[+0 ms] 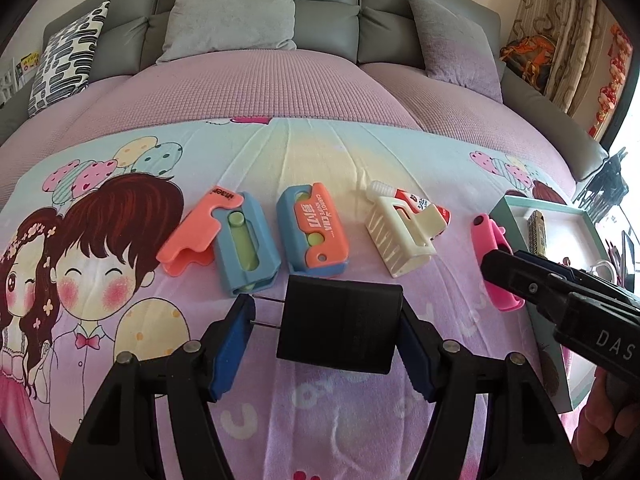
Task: Organize rigid objects
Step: 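Carry the black charger and pink watch band over the teal tray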
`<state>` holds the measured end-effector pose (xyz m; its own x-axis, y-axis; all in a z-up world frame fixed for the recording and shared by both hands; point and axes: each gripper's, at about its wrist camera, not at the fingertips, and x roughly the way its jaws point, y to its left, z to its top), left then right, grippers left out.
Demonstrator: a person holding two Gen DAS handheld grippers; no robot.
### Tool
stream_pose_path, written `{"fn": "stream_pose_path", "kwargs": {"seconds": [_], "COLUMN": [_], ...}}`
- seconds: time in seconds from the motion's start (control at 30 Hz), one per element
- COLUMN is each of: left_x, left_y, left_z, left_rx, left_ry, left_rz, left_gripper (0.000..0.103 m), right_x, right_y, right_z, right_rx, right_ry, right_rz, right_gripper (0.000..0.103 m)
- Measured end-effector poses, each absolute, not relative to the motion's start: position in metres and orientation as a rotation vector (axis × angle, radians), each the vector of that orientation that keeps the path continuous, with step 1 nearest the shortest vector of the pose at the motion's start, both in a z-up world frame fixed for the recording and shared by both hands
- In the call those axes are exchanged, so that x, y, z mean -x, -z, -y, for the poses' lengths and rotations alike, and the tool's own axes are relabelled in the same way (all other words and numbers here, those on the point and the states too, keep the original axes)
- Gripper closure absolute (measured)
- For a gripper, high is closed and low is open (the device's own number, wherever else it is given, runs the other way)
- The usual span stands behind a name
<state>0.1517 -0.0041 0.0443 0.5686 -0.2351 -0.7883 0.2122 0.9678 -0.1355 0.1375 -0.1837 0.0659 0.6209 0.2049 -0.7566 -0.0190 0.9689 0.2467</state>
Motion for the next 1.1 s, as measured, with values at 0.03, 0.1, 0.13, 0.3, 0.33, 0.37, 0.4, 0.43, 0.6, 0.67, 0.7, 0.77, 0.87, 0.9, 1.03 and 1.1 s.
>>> {"fn": "stream_pose_path", "kwargs": {"seconds": [0.03, 0.1, 0.13, 0.3, 0.33, 0.37, 0.4, 0.43, 0.6, 0.67, 0.7, 0.77, 0.87, 0.9, 1.03, 1.1], "left_x": [-0.152, -0.15, -0.149, -0.148, -0.148, -0.149, -0.149, -0.149, -0.148, -0.148, -0.148, -0.149, -0.15, -0.15, -0.153, -0.154], "left_y": [-0.047, -0.053, -0.056, -0.069, -0.072, -0.074, -0.076, -0.078, -0.092, -0.097, -0.099, -0.102, -0.104, -0.105, -0.105, -0.105], "left_z": [0.003, 0.003, 0.003, 0.012, 0.015, 0.018, 0.021, 0.025, 0.048, 0.058, 0.064, 0.075, 0.095, 0.103, 0.136, 0.152], "left_rx": [0.029, 0.029, 0.027, 0.017, 0.015, 0.012, 0.006, -0.003, -0.035, -0.042, -0.046, -0.053, -0.061, -0.064, -0.094, -0.108], "left_ry": [0.259, 0.255, 0.254, 0.264, 0.267, 0.271, 0.276, 0.28, 0.306, 0.319, 0.325, 0.336, 0.357, 0.366, 0.407, 0.428], "left_rz": [-0.925, -0.915, -0.91, -0.898, -0.899, -0.899, -0.899, -0.898, -0.885, -0.88, -0.879, -0.877, -0.88, -0.883, -0.886, -0.884], "left_gripper": [0.033, 0.033, 0.033, 0.033, 0.033, 0.033, 0.033, 0.033, 0.033, 0.033, 0.033, 0.033, 0.033, 0.033, 0.033, 0.033], "right_x": [-0.136, -0.133, -0.131, -0.128, -0.128, -0.128, -0.127, -0.126, -0.119, -0.115, -0.113, -0.109, -0.104, -0.103, -0.097, -0.094], "right_y": [-0.07, -0.078, -0.081, -0.089, -0.089, -0.09, -0.091, -0.092, -0.1, -0.103, -0.105, -0.107, -0.108, -0.108, -0.108, -0.109], "right_z": [0.186, 0.189, 0.19, 0.202, 0.204, 0.207, 0.209, 0.212, 0.231, 0.243, 0.249, 0.262, 0.283, 0.289, 0.309, 0.32], "right_rx": [-0.224, -0.225, -0.226, -0.235, -0.242, -0.246, -0.247, -0.247, -0.264, -0.275, -0.279, -0.285, -0.313, -0.329, -0.321, -0.326], "right_ry": [-0.128, -0.124, -0.122, -0.098, -0.095, -0.09, -0.084, -0.079, -0.044, -0.022, -0.007, 0.025, 0.076, 0.087, 0.158, 0.183], "right_rz": [-0.882, -0.861, -0.851, -0.828, -0.828, -0.826, -0.822, -0.816, -0.786, -0.775, -0.77, -0.761, -0.759, -0.758, -0.756, -0.751], "right_gripper": [0.051, 0.051, 0.051, 0.051, 0.051, 0.051, 0.051, 0.051, 0.051, 0.051, 0.051, 0.051, 0.051, 0.051, 0.051, 0.051]}}
